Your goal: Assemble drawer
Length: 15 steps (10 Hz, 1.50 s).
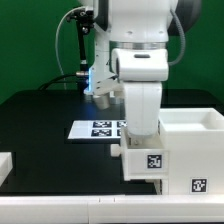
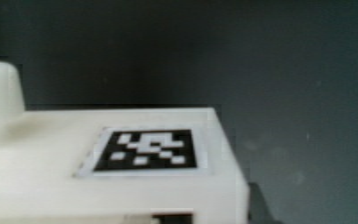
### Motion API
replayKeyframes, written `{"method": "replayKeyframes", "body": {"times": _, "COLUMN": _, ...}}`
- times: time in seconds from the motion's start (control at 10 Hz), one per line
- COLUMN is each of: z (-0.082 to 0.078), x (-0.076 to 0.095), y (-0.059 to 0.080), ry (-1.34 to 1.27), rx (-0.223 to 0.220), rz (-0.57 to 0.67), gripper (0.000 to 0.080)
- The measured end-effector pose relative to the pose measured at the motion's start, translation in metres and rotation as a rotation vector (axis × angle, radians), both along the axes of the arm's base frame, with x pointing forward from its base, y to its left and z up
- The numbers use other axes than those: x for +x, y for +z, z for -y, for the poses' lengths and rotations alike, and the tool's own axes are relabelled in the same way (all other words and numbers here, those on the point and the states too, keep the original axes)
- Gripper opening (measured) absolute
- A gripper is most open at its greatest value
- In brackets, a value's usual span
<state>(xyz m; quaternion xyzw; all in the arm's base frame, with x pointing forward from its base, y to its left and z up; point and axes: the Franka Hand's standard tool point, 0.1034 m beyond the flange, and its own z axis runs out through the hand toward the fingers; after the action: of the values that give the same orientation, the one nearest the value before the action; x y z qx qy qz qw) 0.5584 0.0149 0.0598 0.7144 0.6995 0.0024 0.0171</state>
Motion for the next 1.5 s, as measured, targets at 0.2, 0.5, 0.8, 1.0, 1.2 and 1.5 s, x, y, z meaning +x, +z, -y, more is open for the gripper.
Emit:
{"method": "replayKeyframes", "body": {"times": 0.2, "z": -0.006, "x": 0.0, "y": 0.0, "ry": -0.011, "rx": 0.001, "rz": -0.002, "gripper": 0.0038}}
{"method": "replayKeyframes", "body": {"times": 0.5, "z": -0.007, "x": -0.001, "y": 0.0, "ry": -0.034, "rx": 0.002, "rz": -0.004, "gripper": 0.0038}}
{"method": "replayKeyframes", "body": {"times": 0.8, "z": -0.007, "x": 0.0, "y": 0.0, "ry": -0.034, "rx": 0.001, "rz": -0.004, "gripper": 0.0285}}
{"method": "replayKeyframes", "body": {"times": 1.0, "z": 0.001, "x": 0.008, "y": 0.024, "ry": -0.039, "rx": -0.019, "rz": -0.032, "gripper": 0.0421}}
{"method": "replayKeyframes", "body": {"times": 1.2, "z": 0.017, "x": 0.02, "y": 0.044, "ry": -0.064, "rx": -0.035, "rz": -0.052, "gripper": 0.0633}}
{"method": "replayKeyframes", "body": {"times": 1.5, "z": 0.039, "x": 0.02, "y": 0.034, "ry": -0.072, "rx": -0.036, "rz": -0.068, "gripper": 0.0649}}
